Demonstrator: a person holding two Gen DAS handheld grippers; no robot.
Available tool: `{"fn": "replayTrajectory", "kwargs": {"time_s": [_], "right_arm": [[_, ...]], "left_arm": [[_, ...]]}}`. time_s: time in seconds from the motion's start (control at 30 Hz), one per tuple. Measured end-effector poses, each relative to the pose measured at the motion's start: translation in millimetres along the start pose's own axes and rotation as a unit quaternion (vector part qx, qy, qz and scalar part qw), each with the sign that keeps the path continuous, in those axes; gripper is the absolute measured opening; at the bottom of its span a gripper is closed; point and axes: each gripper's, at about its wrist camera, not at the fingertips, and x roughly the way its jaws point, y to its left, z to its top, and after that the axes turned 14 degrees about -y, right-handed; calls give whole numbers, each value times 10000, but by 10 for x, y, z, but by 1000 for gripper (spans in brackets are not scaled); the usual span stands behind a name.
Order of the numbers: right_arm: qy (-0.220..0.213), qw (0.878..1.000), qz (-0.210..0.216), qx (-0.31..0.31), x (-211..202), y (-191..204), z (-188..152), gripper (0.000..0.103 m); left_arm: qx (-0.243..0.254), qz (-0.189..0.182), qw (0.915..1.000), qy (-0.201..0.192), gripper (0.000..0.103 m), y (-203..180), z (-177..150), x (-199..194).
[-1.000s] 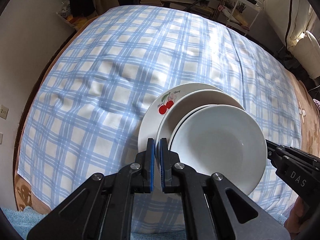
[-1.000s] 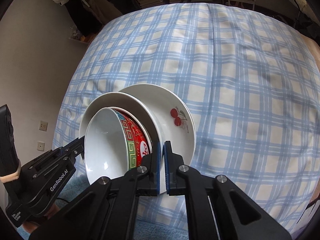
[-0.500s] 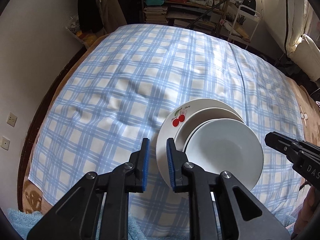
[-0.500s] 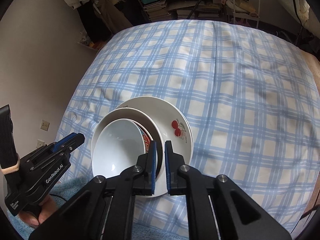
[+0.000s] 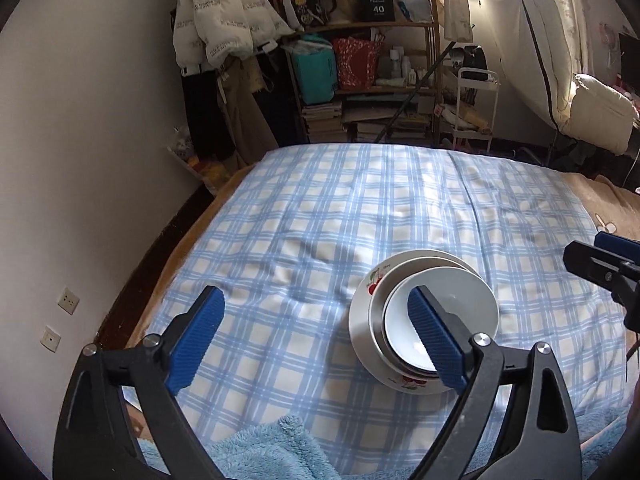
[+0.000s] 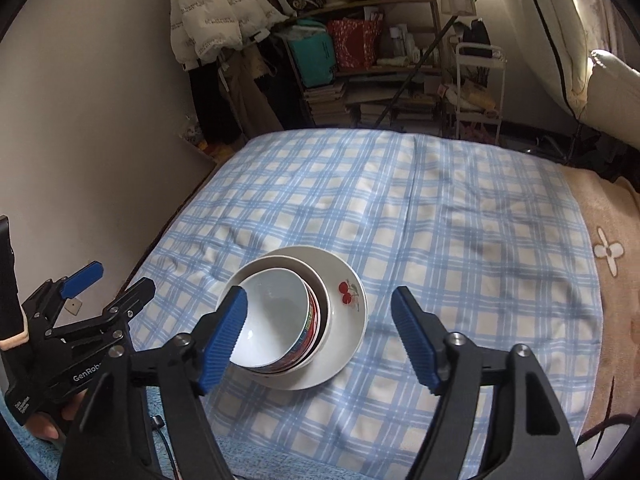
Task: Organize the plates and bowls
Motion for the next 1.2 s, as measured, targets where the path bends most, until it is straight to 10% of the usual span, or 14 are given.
{"fn": "replayTrajectory", "kwargs": {"time_s": [0.2,0.57,1.2], "right_arm": [[-704,9972,54,-245,-396,69,31,103],[-1363,9888,-118,-591,-688,141,-95,103],[-1501,9842,-414,-841,-566,145,-215,103]], "left_arm": [[69,124,9988,-458,99,74,38,-382],[-228,438,9921,-1151,100,251,-48,-742],[-184,226,9964,-790,100,145,-282,-443]]}}
